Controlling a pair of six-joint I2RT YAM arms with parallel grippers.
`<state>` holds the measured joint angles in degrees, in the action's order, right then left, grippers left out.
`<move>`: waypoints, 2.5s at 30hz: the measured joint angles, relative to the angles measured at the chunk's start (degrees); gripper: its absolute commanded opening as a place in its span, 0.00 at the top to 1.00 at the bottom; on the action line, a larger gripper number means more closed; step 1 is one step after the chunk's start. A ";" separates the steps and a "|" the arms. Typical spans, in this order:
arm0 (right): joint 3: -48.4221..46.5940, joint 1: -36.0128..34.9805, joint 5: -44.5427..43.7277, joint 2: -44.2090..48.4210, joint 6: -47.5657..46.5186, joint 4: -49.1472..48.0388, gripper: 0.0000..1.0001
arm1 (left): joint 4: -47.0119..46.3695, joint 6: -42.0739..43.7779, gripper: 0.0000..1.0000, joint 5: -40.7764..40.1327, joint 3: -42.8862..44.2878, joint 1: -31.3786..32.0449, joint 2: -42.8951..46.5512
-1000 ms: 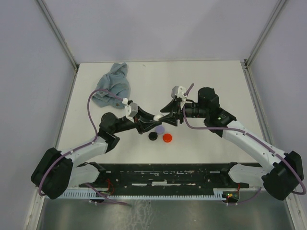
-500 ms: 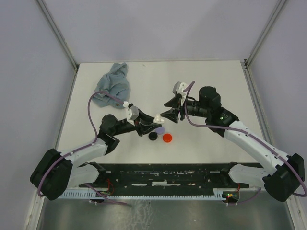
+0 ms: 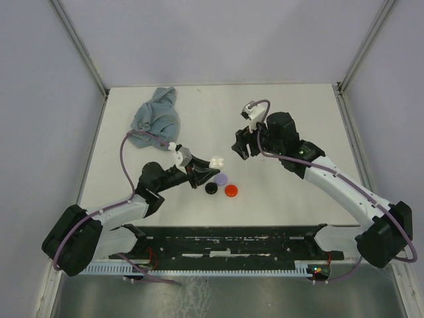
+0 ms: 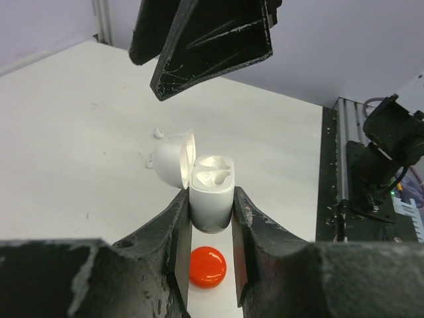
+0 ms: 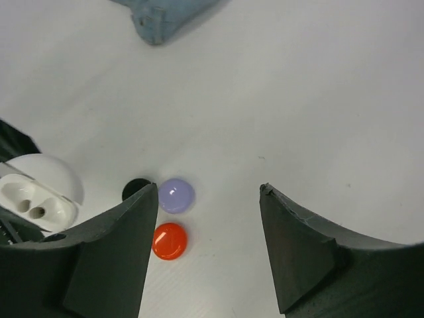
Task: Insert the wireless bluetooth earbuds into the charging case
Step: Open the charging case, then pick up the earbud from the center of the board.
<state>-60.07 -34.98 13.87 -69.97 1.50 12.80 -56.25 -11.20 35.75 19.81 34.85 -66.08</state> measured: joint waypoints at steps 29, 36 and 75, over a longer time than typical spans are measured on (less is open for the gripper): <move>-10.67 13.86 -11.26 -34.27 4.00 14.88 0.29 | 0.20 2.73 0.97 -13.84 -6.16 0.00 -3.93; -11.78 15.10 -9.66 -37.77 3.74 15.56 0.29 | 0.44 3.21 0.97 -13.81 -6.16 0.00 -3.93; -25.18 10.03 -15.04 -43.56 -2.71 32.30 0.57 | 1.60 3.21 0.97 -13.60 -5.73 0.00 -3.28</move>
<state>-85.25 -24.95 -1.17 -113.54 -1.21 45.10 -54.65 -7.99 22.15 14.09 34.85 -69.36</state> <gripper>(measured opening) 0.431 0.338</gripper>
